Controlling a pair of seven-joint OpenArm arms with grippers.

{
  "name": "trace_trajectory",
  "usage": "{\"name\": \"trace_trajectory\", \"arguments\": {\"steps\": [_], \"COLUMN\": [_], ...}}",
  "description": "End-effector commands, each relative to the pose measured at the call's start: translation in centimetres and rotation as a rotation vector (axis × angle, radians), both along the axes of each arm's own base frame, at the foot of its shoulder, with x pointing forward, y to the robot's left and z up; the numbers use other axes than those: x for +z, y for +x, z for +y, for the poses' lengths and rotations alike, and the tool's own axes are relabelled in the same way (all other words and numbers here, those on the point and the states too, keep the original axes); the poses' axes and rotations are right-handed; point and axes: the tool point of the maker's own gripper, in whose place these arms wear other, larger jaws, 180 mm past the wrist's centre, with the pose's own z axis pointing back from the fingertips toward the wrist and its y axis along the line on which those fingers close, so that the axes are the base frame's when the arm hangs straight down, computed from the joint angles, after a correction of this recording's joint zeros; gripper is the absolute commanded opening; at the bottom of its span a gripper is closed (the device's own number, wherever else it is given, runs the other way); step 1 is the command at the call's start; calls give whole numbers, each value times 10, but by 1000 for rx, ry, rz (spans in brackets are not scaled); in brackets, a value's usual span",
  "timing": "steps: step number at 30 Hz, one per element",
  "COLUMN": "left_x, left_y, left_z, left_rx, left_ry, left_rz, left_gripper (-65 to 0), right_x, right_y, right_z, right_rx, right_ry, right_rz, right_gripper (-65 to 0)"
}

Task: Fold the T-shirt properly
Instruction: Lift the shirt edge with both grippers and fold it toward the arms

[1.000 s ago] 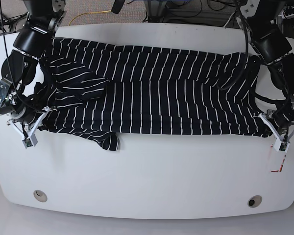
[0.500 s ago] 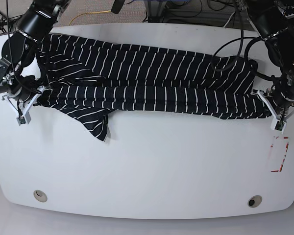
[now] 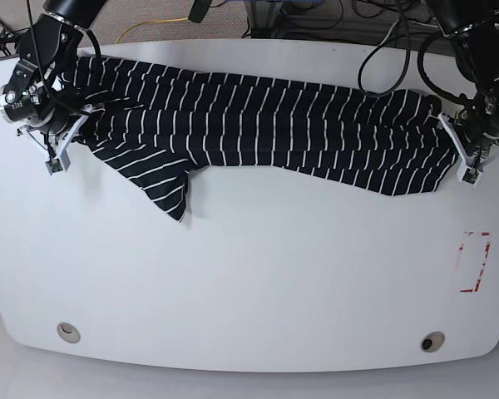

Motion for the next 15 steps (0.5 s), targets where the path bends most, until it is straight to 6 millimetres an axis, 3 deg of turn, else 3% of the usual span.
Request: {"name": "trace_trajectory", "arguments": {"steps": [1, 6, 9, 12, 15], "left_x": [15, 8, 5, 0, -3], "left_y": [5, -5, -7, -15, -21], "left_z": [13, 14, 13, 13, 17], "left_rx": [6, 4, 0, 2, 4], "left_ry": [42, 46, 46, 47, 62], "left_rz": [-34, -3, 7, 32, 65], "left_gripper": [-646, -646, -631, -497, -272], "right_x": [4, -4, -5, -9, -5], "right_y": [-5, -17, -19, -22, -26], "right_z": [-7, -7, -6, -1, -15], "right_rx": [2, 3, 3, -12, -79], "right_ry": [-27, -26, -23, -7, -1], "right_rz": [-4, 30, 34, 38, 17], "right_gripper": [-650, -591, -491, -395, -309]}}
